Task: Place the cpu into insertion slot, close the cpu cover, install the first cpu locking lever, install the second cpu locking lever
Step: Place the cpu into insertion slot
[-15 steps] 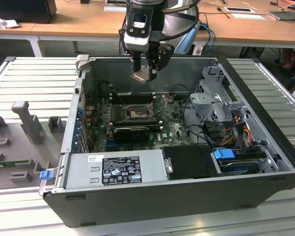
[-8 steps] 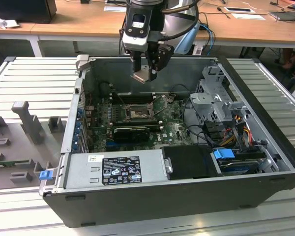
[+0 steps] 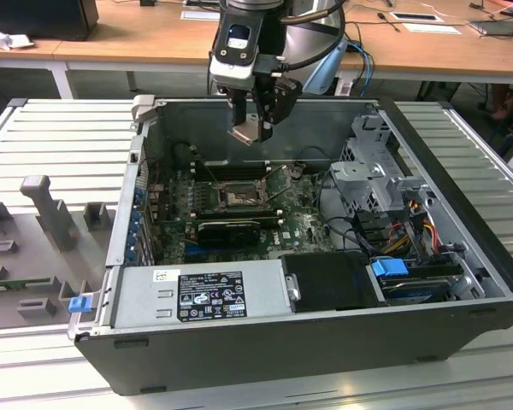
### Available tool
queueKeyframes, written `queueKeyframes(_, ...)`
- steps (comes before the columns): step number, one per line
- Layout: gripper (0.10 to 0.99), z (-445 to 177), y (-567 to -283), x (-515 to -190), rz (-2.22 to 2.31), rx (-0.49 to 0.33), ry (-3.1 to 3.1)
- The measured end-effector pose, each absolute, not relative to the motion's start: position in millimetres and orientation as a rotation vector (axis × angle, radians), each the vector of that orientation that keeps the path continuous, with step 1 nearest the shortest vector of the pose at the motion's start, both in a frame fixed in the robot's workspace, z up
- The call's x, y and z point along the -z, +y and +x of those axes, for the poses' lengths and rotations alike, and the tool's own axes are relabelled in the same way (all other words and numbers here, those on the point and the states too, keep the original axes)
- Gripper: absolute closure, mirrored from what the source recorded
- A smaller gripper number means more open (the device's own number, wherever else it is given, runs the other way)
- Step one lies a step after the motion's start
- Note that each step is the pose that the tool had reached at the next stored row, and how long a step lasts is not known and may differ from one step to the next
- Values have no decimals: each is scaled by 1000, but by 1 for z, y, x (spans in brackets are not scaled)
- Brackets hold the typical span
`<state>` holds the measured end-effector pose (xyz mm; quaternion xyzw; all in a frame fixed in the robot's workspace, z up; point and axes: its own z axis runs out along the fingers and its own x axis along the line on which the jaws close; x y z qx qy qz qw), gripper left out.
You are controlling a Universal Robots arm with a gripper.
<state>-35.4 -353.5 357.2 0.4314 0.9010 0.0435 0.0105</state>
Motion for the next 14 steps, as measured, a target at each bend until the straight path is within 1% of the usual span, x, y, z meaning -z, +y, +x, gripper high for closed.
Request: queueKeyframes(14, 557, -35, -353, -355, 1573, -132, 2684)
